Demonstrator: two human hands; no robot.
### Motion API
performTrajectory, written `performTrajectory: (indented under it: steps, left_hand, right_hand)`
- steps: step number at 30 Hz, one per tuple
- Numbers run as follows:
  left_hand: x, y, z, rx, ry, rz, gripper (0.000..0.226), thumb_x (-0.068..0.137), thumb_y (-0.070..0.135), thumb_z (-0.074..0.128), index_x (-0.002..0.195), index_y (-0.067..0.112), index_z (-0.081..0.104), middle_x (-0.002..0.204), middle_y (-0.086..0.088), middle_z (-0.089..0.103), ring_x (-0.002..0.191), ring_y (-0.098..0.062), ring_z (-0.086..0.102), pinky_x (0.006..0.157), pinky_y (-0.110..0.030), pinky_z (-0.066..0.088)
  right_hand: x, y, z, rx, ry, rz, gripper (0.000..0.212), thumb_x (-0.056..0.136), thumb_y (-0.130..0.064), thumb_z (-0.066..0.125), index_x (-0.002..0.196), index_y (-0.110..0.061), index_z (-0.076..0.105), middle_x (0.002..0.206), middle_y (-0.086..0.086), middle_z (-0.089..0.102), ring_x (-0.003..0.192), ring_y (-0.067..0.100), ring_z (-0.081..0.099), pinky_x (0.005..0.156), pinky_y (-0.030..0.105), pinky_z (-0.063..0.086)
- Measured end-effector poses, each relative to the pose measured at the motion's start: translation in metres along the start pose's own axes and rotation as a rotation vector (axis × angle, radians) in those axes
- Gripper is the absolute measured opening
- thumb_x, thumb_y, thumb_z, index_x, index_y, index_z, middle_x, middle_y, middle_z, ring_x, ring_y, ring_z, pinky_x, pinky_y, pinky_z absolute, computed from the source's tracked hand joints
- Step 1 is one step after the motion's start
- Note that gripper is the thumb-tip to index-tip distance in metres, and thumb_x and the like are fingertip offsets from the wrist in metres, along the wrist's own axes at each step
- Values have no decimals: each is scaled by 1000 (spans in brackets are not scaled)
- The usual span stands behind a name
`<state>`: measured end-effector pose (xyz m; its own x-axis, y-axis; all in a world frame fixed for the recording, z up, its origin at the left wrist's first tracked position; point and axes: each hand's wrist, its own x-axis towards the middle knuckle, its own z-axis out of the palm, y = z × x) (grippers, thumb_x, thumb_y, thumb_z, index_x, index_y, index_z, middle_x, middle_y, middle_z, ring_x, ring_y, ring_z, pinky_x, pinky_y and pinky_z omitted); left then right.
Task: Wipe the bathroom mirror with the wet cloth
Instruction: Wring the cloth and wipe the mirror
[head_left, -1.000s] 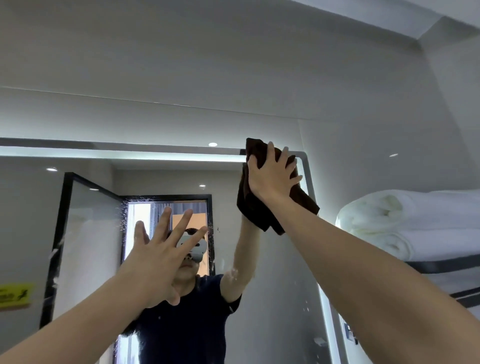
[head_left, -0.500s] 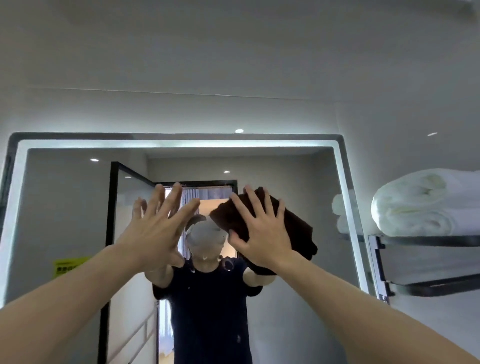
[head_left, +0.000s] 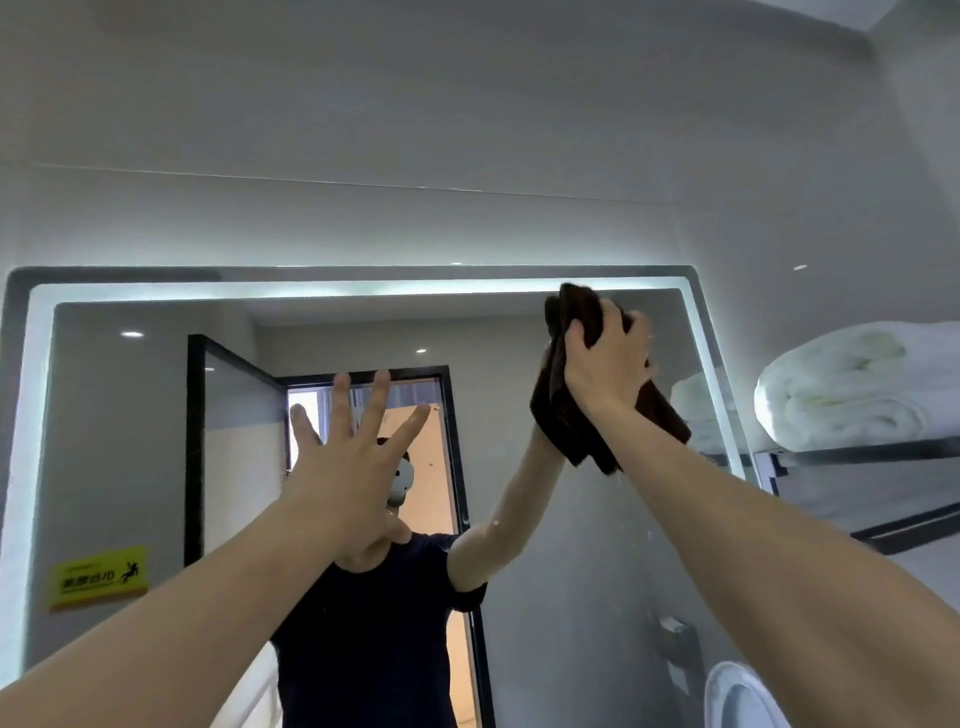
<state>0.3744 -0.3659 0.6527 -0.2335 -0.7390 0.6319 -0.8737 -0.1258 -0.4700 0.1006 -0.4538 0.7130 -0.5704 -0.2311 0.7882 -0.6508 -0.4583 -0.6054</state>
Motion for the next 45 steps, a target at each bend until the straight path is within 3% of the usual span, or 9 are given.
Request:
performTrajectory:
  steps: [4, 11, 16, 18, 24, 27, 35, 40, 45]
  left_hand:
    - [2, 1, 0, -10, -3, 1, 128, 79, 79, 60, 148, 38, -40, 154, -11, -51, 143, -51, -38, 116, -75, 4]
    - [-2, -1, -3, -25, 3, -9, 134, 73, 80, 65, 149, 40, -38, 155, -8, -49, 143, -46, -40, 117, -72, 1]
    - [-4, 1, -5, -14, 0, -46, 137, 67, 85, 64, 155, 31, -27, 158, -4, -46, 146, -43, -37, 121, -70, 6]
    - [-3, 2, -3, -14, 0, -62, 140, 65, 87, 64, 157, 25, -24, 157, -3, -47, 145, -40, -39, 122, -70, 6]
    - [-2, 1, -2, -62, -13, -59, 137, 67, 84, 66, 159, 27, -18, 154, 0, -52, 143, -39, -42, 121, -70, 1]
    - [-1, 6, -8, -108, -8, -41, 134, 67, 79, 71, 159, 27, -11, 158, 1, -46, 146, -38, -39, 121, -70, -1]
    - [-32, -53, -21, -334, 166, -175, 116, 65, 52, 89, 154, 23, 20, 168, -1, 7, 155, -28, 6, 126, -49, 17]
    - [-38, -84, -13, -312, 42, -311, 143, 63, 52, 91, 160, 36, -13, 166, 7, -30, 154, -33, -24, 122, -66, 5]
    - [-39, -88, -9, -345, -13, -282, 142, 66, 52, 90, 158, 41, -17, 164, 8, -36, 151, -35, -30, 120, -71, 6]
  right_hand:
    - [10, -40, 19, -70, -49, -98, 57, 100, -53, 39, 152, -30, 37, 156, 10, 32, 147, 37, 28, 118, 69, 17]
    - [-65, -24, 14, -220, -339, -818, 72, 94, -59, 41, 159, -35, 19, 168, 5, 17, 156, 39, 8, 120, 71, 11]
    - [-67, 19, -2, -269, -439, -1094, 72, 93, -54, 47, 159, -35, 25, 167, 5, 24, 155, 39, 14, 123, 66, 10]
    - [-47, 25, -5, -278, -431, -1108, 70, 93, -53, 47, 158, -36, 27, 166, 4, 27, 154, 38, 19, 123, 65, 14]
    - [2, -38, 12, -156, -282, -556, 65, 98, -49, 43, 158, -32, 24, 167, 6, 20, 154, 41, 12, 120, 69, 11]
    - [1, -78, 26, -143, -277, -474, 67, 99, -49, 40, 160, -30, 19, 168, 8, 13, 154, 46, 6, 118, 72, 11]
    - [-95, -96, 37, -215, -393, -779, 70, 97, -55, 38, 160, -33, 15, 170, 9, 12, 154, 46, 8, 117, 72, 10]
    - [-160, -51, 29, -260, -443, -1054, 76, 90, -56, 47, 159, -32, 25, 167, 10, 24, 153, 47, 17, 115, 75, 17]
    - [-129, -9, 11, -350, -498, -1263, 76, 89, -59, 47, 159, -32, 30, 167, 7, 28, 152, 43, 24, 117, 71, 21]
